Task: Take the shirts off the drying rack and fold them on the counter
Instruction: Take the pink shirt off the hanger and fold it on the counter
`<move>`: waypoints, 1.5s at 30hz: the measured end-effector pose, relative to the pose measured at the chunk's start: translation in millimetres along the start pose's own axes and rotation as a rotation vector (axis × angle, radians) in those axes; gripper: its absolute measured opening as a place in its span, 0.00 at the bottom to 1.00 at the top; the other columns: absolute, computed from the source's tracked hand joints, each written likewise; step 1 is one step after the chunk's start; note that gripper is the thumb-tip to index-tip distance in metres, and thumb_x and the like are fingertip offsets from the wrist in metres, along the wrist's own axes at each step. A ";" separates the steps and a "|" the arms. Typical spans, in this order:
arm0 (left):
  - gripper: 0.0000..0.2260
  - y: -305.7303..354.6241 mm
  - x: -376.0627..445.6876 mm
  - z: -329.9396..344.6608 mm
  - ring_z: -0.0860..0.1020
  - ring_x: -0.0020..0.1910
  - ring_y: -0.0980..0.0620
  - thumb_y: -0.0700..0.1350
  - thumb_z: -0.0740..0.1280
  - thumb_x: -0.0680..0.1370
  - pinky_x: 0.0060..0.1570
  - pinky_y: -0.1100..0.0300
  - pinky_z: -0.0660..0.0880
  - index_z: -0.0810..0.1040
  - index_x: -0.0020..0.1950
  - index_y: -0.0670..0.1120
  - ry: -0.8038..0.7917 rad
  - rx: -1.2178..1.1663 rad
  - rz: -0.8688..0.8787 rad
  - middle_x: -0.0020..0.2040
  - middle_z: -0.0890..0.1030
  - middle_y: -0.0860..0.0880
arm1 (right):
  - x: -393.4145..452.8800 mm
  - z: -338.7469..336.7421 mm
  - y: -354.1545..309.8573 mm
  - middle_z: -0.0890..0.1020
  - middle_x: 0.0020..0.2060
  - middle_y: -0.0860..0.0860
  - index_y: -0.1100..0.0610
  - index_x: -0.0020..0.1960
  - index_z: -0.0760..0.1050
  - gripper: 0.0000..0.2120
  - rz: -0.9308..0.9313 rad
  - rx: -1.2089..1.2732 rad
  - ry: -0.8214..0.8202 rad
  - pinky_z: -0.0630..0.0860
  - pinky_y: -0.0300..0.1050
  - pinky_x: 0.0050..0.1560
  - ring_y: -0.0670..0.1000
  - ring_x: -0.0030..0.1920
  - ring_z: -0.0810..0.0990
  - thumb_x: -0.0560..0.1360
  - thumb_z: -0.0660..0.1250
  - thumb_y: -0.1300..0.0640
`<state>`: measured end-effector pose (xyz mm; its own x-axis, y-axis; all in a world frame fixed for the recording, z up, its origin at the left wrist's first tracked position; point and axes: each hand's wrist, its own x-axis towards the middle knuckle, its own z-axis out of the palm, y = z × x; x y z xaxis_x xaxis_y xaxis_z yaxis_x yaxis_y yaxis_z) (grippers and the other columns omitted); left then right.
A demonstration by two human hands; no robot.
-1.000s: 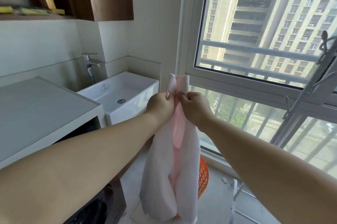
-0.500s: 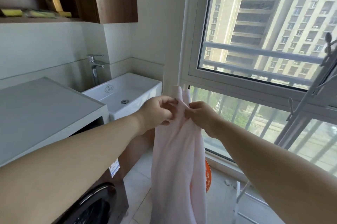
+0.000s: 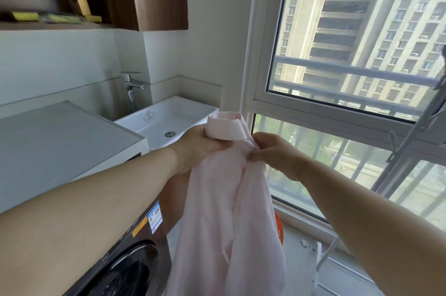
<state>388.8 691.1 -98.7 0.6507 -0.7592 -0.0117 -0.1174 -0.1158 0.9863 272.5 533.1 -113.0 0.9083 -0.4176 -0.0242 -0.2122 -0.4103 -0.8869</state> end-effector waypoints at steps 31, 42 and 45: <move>0.12 -7.9 -14.7 -67.0 0.82 0.51 0.46 0.47 0.75 0.72 0.56 0.48 0.78 0.81 0.53 0.47 0.295 0.096 -0.118 0.50 0.84 0.46 | 30.7 68.7 -10.5 0.71 0.26 0.51 0.55 0.31 0.74 0.11 0.057 0.140 0.065 0.60 0.35 0.26 0.52 0.30 0.68 0.64 0.57 0.67; 0.20 -13.4 -29.4 -72.0 0.79 0.53 0.46 0.39 0.70 0.66 0.58 0.52 0.74 0.79 0.58 0.45 0.030 -0.208 -0.170 0.53 0.81 0.42 | 33.5 87.0 34.1 0.71 0.31 0.47 0.53 0.31 0.65 0.11 -0.029 -0.547 0.091 0.64 0.42 0.34 0.55 0.39 0.72 0.68 0.57 0.66; 0.19 -16.8 -31.7 -81.7 0.80 0.51 0.45 0.36 0.67 0.66 0.57 0.52 0.74 0.80 0.56 0.45 0.083 -0.223 -0.170 0.49 0.82 0.43 | 29.5 81.2 43.4 0.70 0.29 0.49 0.52 0.29 0.64 0.14 0.007 -0.548 0.077 0.63 0.41 0.29 0.55 0.37 0.71 0.66 0.55 0.70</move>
<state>431.5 769.4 -101.4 0.7075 -0.6847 -0.1751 0.1600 -0.0861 0.9834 319.4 568.8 -189.7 0.8815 -0.4716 0.0229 -0.3934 -0.7605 -0.5166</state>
